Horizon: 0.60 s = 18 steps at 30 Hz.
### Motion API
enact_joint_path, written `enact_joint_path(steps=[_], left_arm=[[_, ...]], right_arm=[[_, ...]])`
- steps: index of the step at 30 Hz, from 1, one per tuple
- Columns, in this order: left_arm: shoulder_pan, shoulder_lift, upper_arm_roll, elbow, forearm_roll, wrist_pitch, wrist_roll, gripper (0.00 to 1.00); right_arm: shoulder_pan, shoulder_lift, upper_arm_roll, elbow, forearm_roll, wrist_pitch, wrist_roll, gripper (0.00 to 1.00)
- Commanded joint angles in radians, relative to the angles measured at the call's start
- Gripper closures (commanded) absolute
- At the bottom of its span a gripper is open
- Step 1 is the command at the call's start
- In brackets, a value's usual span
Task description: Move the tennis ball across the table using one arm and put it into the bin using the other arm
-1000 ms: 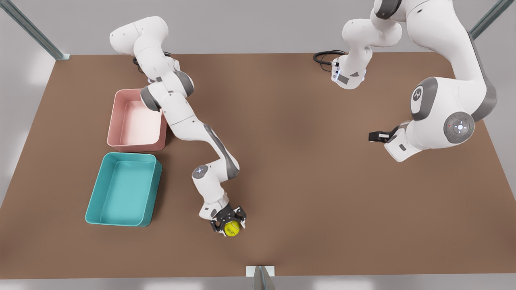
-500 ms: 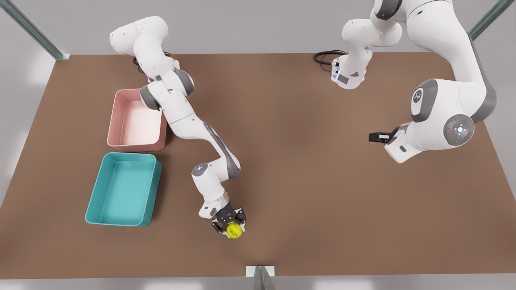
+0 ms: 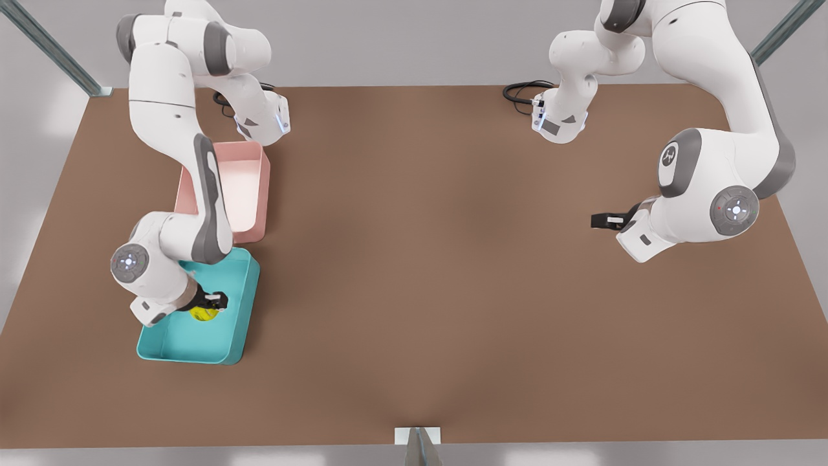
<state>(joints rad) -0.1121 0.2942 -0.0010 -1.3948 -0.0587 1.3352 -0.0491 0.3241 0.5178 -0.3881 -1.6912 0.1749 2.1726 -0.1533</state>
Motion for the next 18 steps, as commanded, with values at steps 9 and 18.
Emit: enact_joint_path(steps=[9, 18], left_arm=[[0.000, 0.005, 0.000, 0.000, 0.000, -0.002, -0.005, 0.00], [-0.001, 0.002, 0.000, 0.005, 0.000, -0.010, -0.005, 0.00]], right_arm=[[-0.011, 0.041, -0.020, 0.201, -0.037, -0.413, -0.114, 0.00], [-0.269, -0.369, 0.341, 0.193, -0.166, -0.701, 0.218, 0.00]])
